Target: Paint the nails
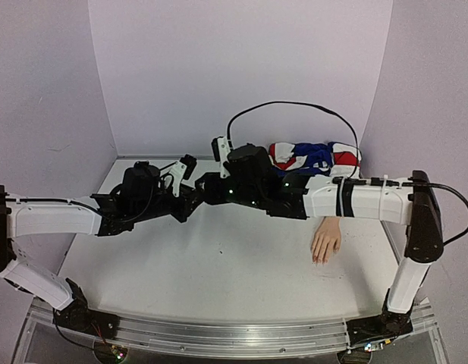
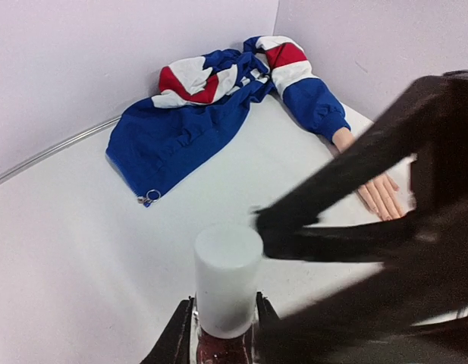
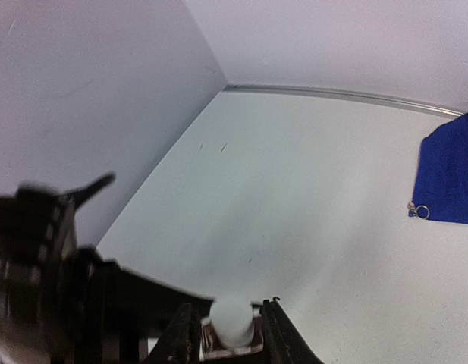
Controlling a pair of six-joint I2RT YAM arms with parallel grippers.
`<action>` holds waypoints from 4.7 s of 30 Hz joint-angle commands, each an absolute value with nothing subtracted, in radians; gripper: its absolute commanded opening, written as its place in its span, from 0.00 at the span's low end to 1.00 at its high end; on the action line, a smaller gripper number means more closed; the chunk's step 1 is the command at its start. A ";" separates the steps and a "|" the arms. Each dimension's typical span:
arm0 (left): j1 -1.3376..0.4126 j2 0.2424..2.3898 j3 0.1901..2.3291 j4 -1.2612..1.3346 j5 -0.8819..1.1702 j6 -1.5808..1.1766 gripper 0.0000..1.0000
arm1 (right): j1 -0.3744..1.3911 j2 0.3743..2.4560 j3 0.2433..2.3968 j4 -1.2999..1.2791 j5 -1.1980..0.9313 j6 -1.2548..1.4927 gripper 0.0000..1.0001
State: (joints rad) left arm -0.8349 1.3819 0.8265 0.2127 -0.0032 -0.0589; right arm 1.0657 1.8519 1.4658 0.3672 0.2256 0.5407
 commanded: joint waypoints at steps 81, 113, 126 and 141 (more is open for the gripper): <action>-0.797 1.256 0.788 0.195 0.293 -0.108 0.00 | 0.939 1.661 1.393 0.388 -0.369 0.357 0.77; -0.796 1.210 0.865 0.196 0.969 -0.105 0.00 | 0.916 1.726 1.345 0.563 -1.089 0.364 0.29; -0.796 1.188 0.862 0.197 0.572 -0.094 0.00 | 0.917 1.709 1.319 0.563 -0.995 0.362 0.00; -0.797 1.441 1.010 0.209 -0.214 -0.147 0.00 | 1.191 1.800 1.471 0.234 0.493 0.603 0.00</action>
